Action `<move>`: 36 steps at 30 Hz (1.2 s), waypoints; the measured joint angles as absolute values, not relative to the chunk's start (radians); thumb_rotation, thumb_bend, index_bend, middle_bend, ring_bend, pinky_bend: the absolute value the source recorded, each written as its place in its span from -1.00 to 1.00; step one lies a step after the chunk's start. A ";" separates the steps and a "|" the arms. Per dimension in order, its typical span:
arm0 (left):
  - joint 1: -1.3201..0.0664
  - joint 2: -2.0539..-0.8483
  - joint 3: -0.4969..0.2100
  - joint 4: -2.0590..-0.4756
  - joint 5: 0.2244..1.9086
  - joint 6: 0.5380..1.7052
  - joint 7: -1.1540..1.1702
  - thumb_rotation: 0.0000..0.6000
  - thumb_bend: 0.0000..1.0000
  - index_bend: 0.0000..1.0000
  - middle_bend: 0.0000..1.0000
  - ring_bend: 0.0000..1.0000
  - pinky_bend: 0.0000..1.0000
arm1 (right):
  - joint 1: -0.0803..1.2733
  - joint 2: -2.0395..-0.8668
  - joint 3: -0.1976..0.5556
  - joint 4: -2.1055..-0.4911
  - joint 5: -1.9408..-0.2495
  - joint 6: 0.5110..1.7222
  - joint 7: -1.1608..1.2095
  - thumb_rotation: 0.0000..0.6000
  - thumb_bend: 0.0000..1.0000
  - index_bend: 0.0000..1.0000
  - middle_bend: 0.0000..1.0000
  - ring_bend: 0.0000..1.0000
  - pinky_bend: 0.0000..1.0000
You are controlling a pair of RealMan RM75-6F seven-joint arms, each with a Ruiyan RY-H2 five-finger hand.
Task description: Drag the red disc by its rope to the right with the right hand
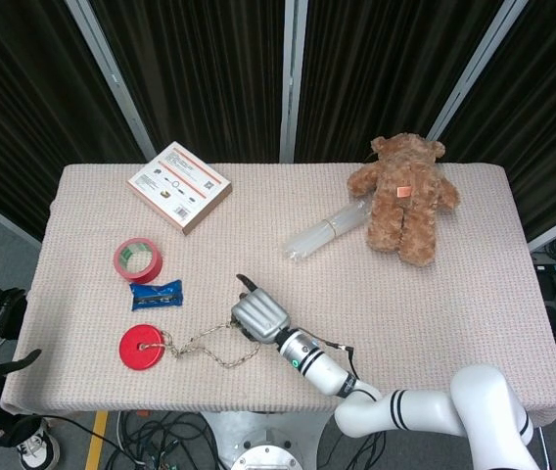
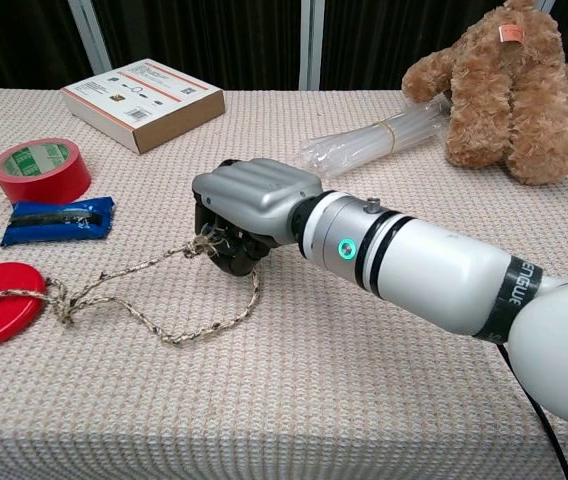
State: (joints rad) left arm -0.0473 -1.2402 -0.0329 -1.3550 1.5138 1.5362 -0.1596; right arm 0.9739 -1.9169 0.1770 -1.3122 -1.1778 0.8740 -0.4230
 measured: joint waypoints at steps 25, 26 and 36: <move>-0.052 -1.243 -0.033 -1.355 1.523 1.536 -0.156 1.00 -0.97 -0.72 -0.73 -0.95 -0.75 | 0.803 -1.693 0.139 -1.459 -1.317 1.103 -0.367 1.00 0.17 1.00 0.87 0.48 0.50; -0.053 -1.243 -0.033 -1.355 1.523 1.535 -0.155 1.00 -0.97 -0.72 -0.73 -0.95 -0.76 | 0.790 -1.675 0.136 -1.472 -1.320 1.119 -0.366 1.00 0.18 1.00 0.88 0.48 0.50; -0.060 -1.247 -0.031 -1.366 1.528 1.527 -0.135 1.00 -0.97 -0.72 -0.73 -0.95 -0.75 | 0.617 -1.461 0.112 -1.569 -1.320 1.274 -0.318 1.00 0.19 1.00 0.88 0.48 0.51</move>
State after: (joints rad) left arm -0.0603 -1.2474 -0.0312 -1.3655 1.5284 1.5268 -0.1353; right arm 0.6172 -1.4615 0.1122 -1.5692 -1.3204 1.2739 -0.3176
